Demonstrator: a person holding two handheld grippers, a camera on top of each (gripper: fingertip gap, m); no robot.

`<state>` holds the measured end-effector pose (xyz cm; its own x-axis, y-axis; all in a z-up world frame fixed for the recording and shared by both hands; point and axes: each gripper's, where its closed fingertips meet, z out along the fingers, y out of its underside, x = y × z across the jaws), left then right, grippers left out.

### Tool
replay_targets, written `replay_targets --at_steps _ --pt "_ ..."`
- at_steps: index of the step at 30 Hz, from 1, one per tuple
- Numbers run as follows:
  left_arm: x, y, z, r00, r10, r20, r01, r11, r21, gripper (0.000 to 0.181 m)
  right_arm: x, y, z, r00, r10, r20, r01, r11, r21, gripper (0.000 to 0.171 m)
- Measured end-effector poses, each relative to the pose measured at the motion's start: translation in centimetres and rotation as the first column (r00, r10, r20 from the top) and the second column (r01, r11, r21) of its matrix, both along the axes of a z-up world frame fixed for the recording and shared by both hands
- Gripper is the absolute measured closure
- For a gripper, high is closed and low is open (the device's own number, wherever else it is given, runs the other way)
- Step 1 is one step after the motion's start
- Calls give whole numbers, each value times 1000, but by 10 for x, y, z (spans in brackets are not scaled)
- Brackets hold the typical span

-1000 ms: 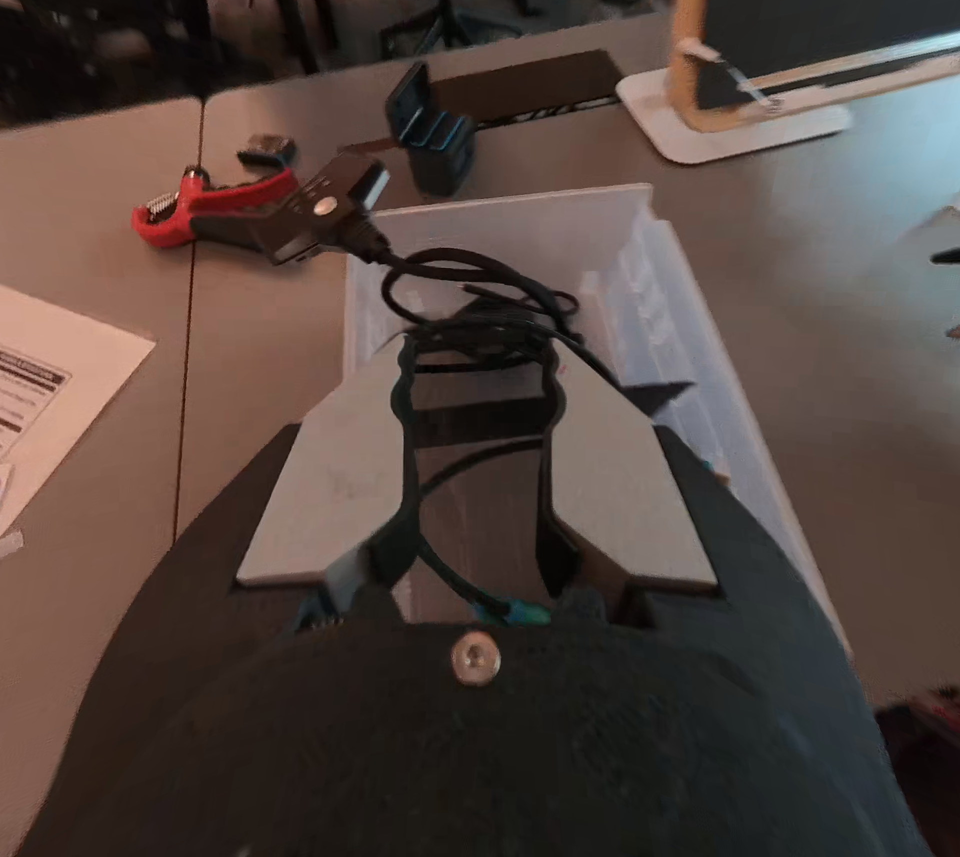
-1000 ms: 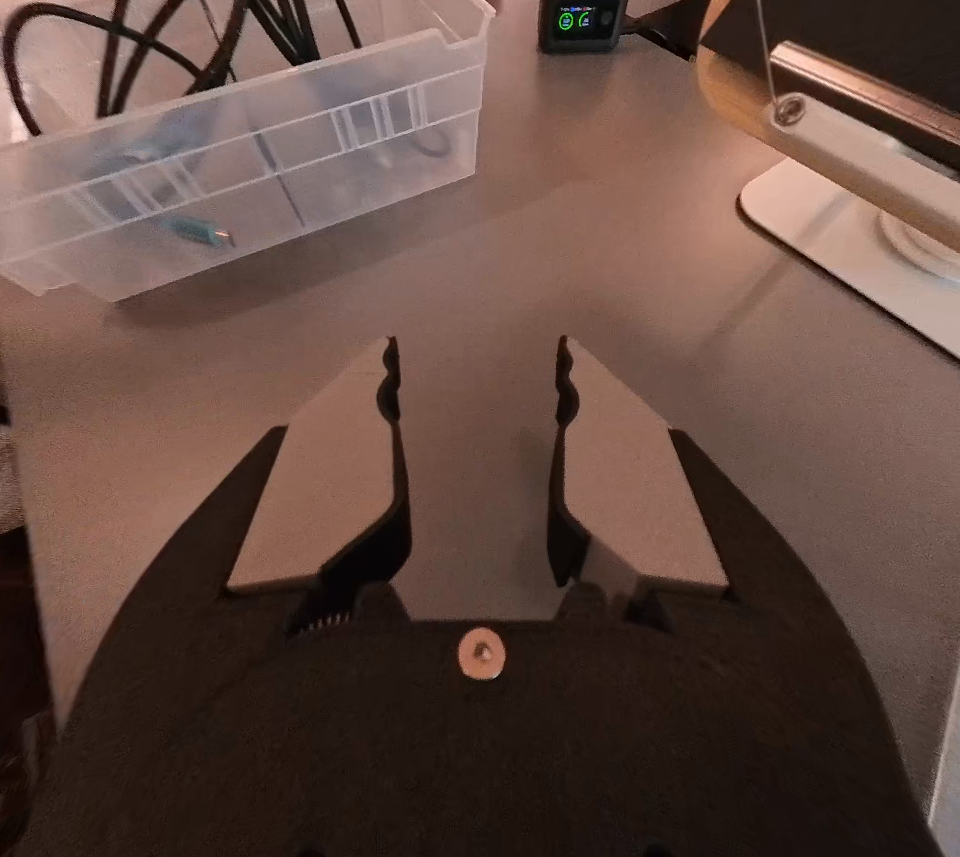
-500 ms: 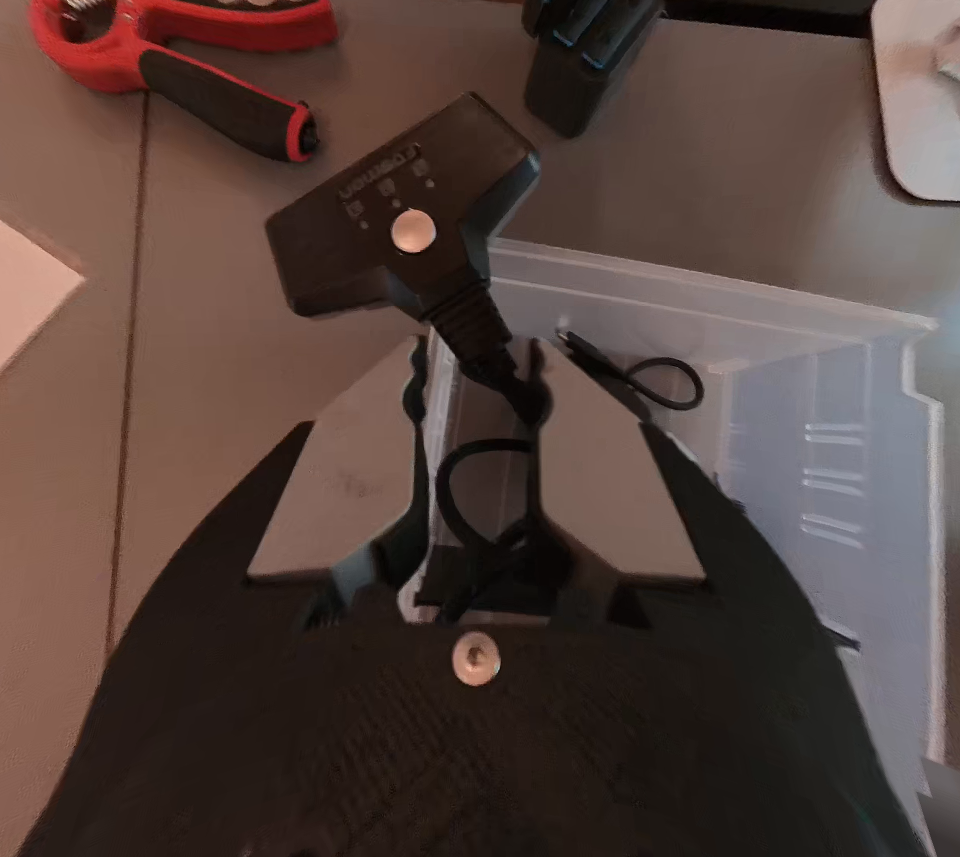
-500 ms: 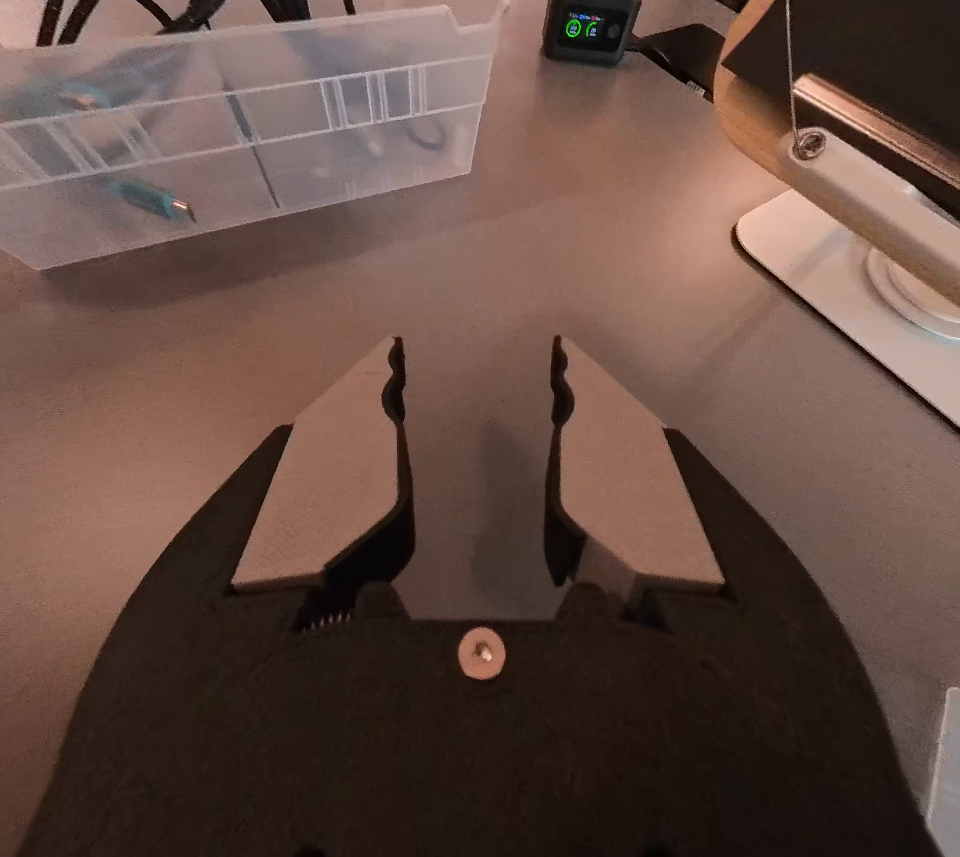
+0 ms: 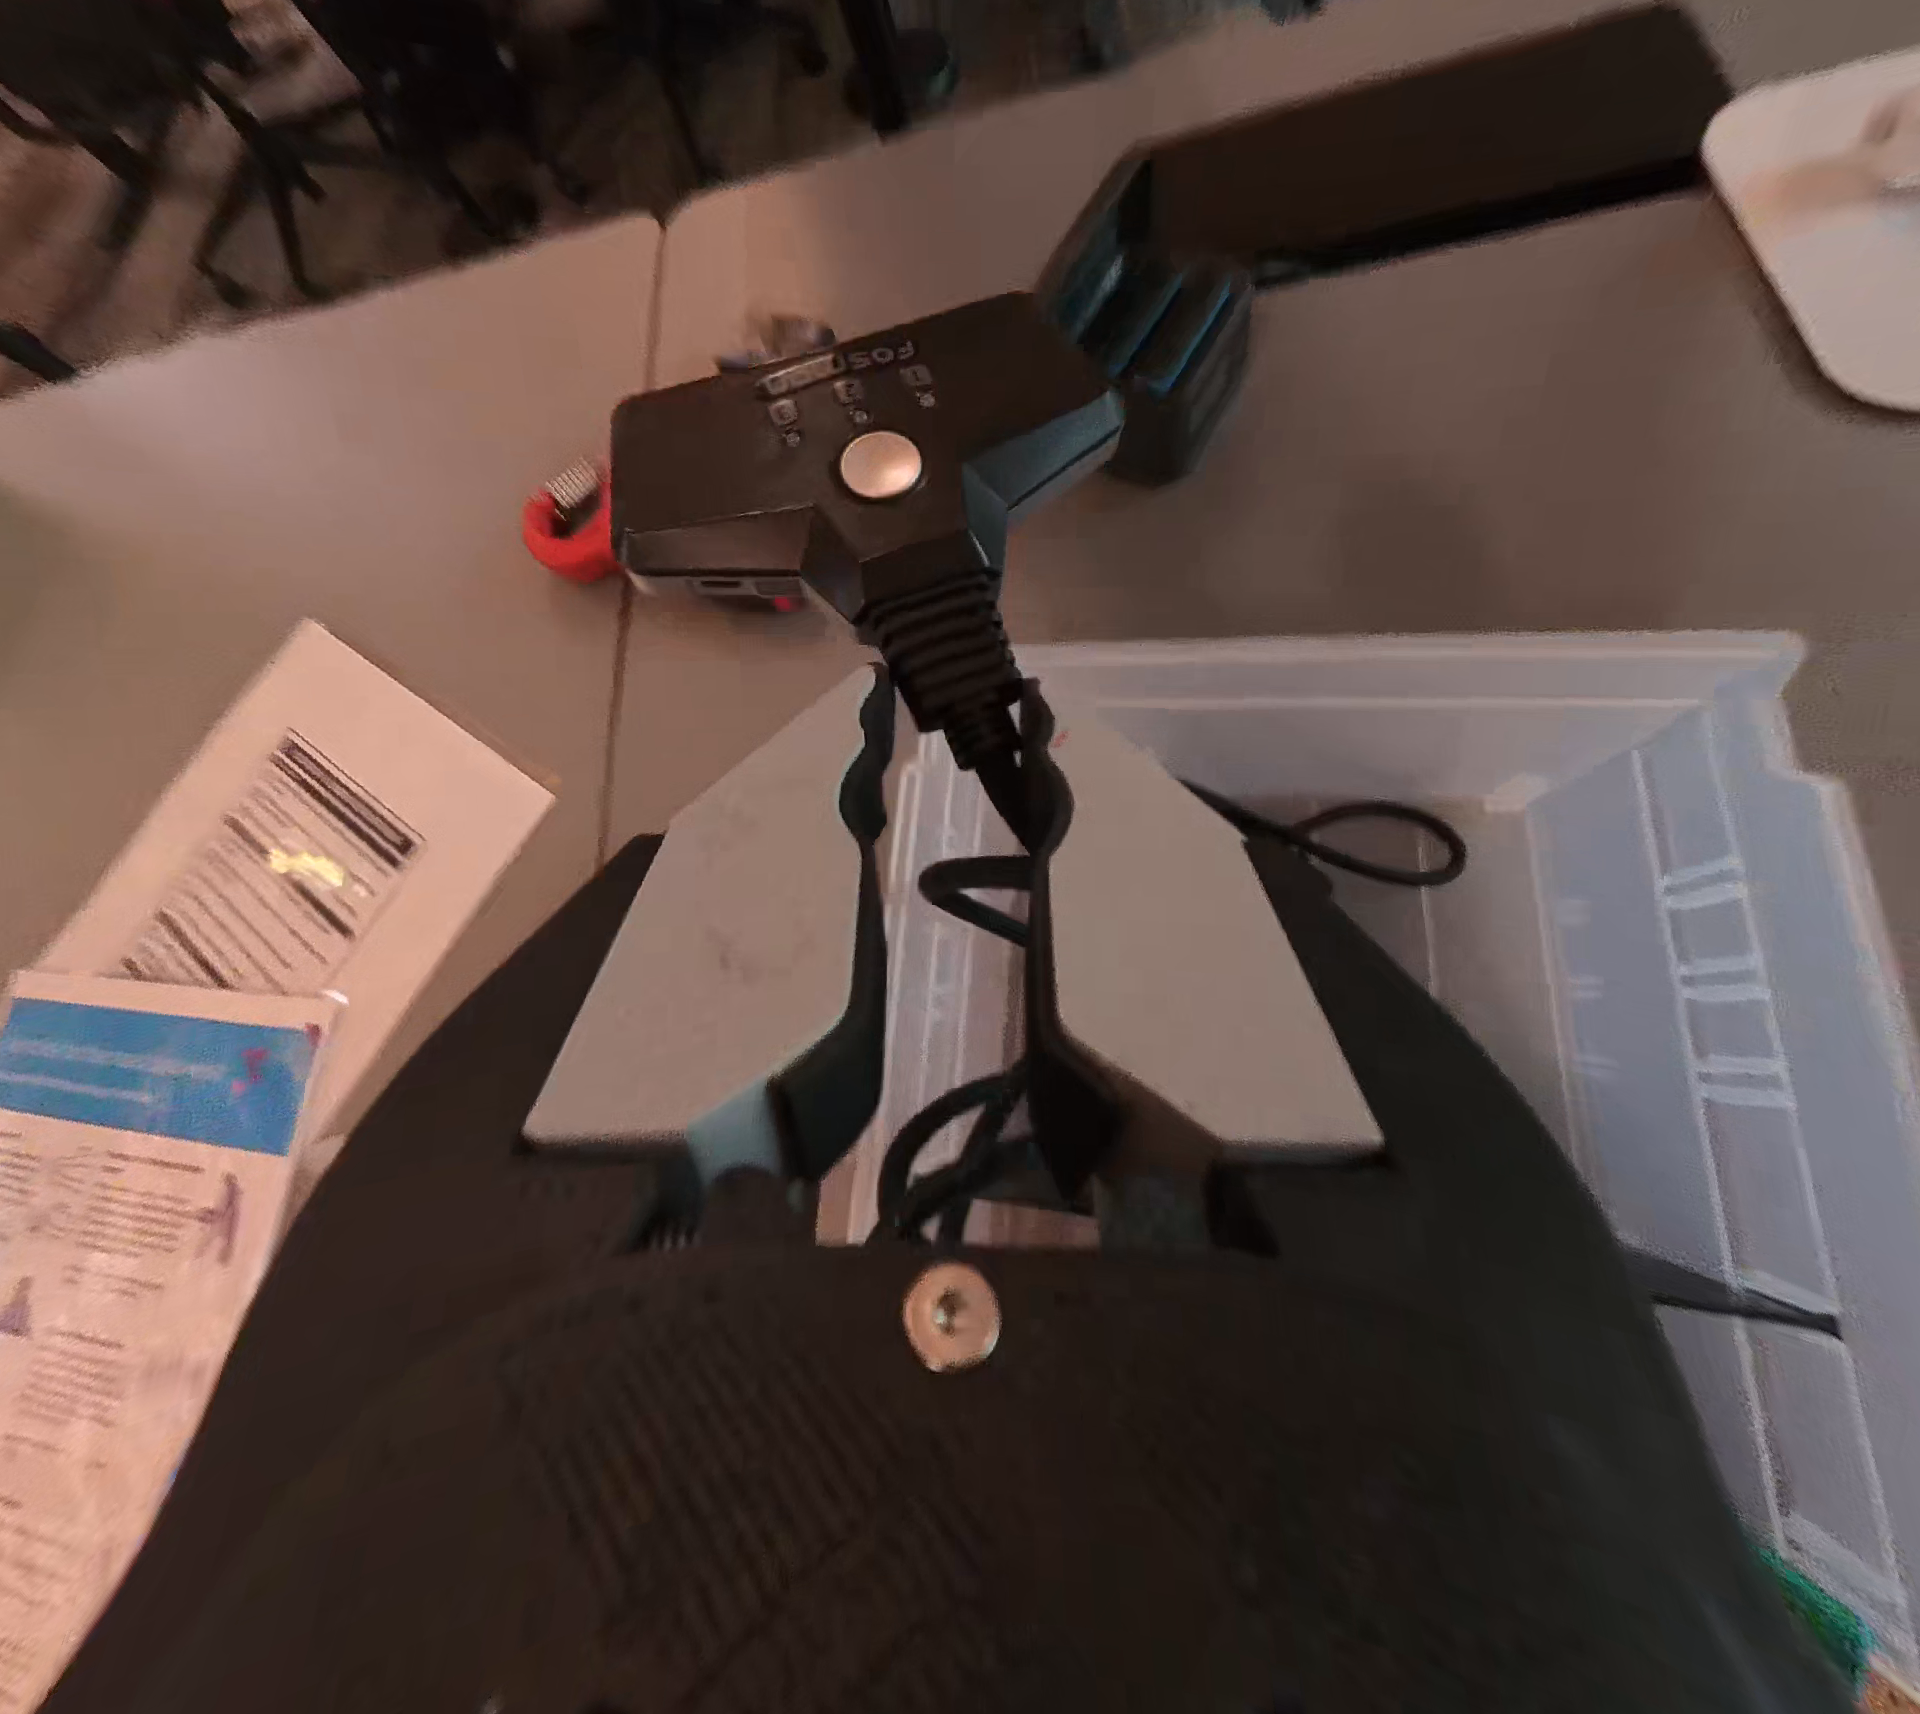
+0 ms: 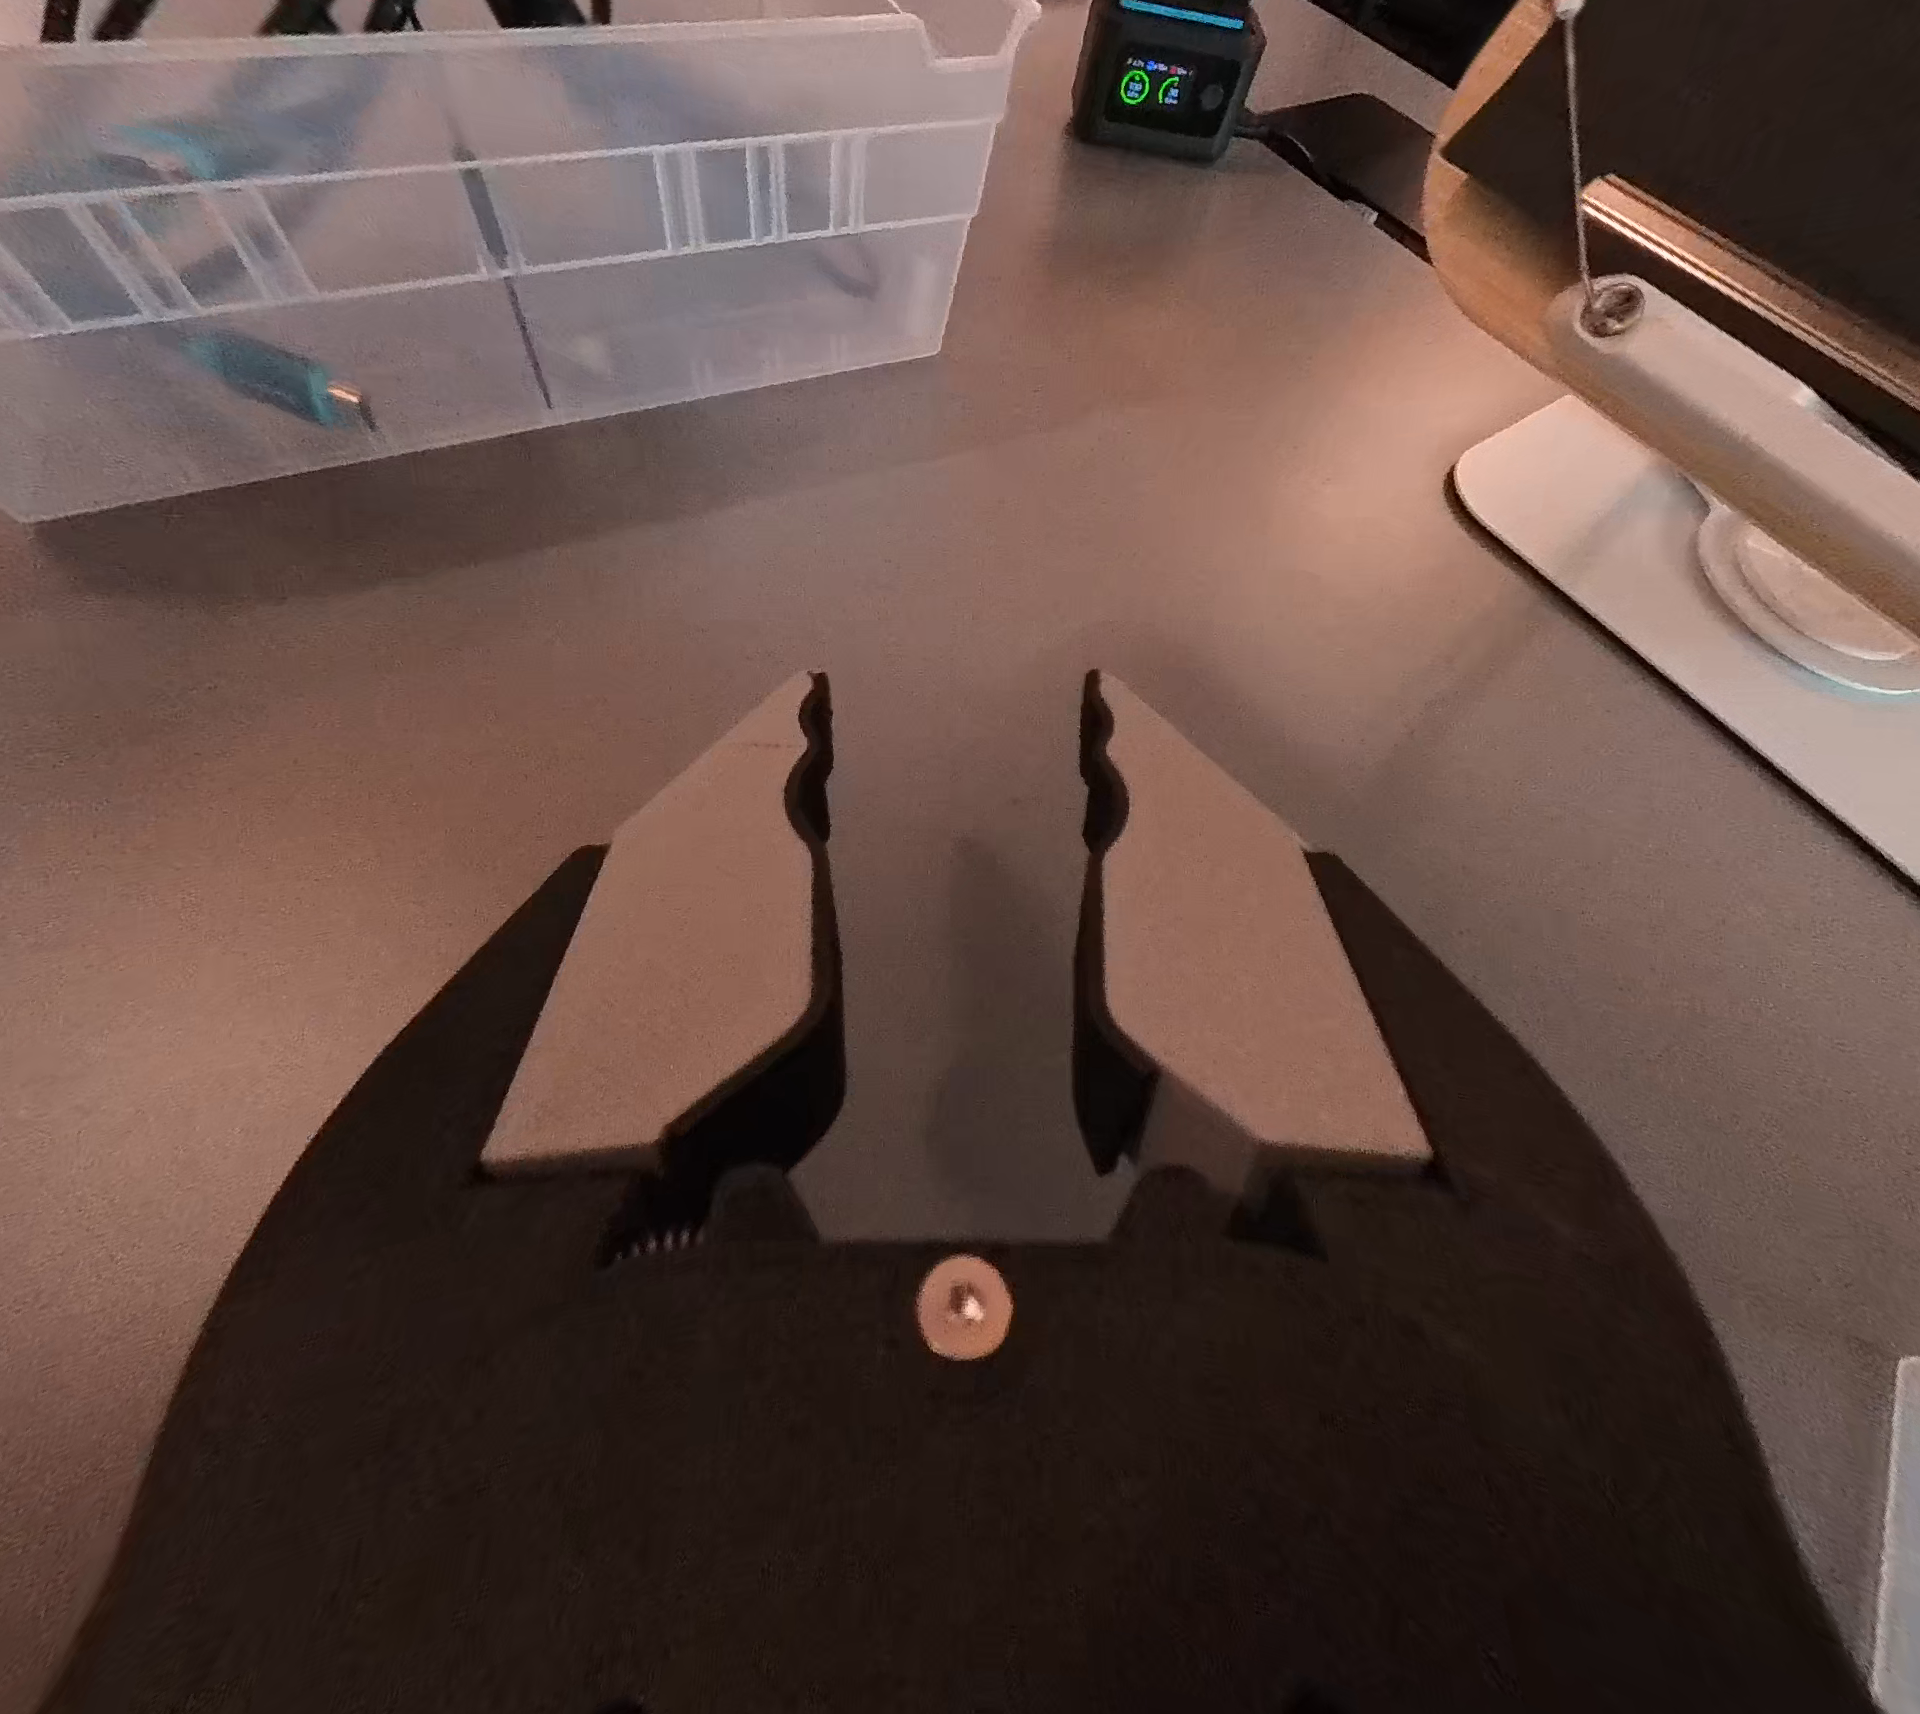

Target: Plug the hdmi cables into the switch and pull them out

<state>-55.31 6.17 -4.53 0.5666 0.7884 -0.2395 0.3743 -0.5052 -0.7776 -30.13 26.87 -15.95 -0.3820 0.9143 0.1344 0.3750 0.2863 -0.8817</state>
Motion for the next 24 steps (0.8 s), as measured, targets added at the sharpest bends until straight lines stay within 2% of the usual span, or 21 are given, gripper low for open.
replay_targets --at_steps 1,4,7,9,10,11,15,20,22,24 --pt "0 1 14 999 -1 -50 1 1000 5 160 -1 2 0 1000 -6 1 6 1000 -4 126" --pt "3 6 66 978 13 -209 -3 999 49 160 -2 5 -3 1000 -13 16 13 1000 -23 126" --pt "11 5 126 926 60 -373 0 987 161 160 -2 7 -5 1000 -19 24 20 999 -27 126" --pt "26 11 157 904 45 -426 82 958 275 160 -2 9 -4 999 -25 21 26 999 -22 127" --pt "36 20 164 903 -11 -429 156 940 304 160 -2 9 -3 999 -26 18 27 999 -24 127" --pt "44 26 166 908 -65 -414 206 930 305 160 -2 9 -2 1000 -26 15 26 999 -28 127" --pt "59 22 176 880 -77 -468 234 929 287 160 -2 9 -1 1000 -23 20 23 999 -42 126" --pt "63 7 204 876 17 -483 241 850 468 161 -1 9 -3 999 -21 26 22 999 -44 126" --pt "63 22 186 921 -112 -374 286 846 450 161 -1 8 -2 1000 -20 22 21 999 -40 126" --pt "59 23 173 916 -141 -375 280 895 348 161 0 8 0 999 -24 23 24 999 -39 126"
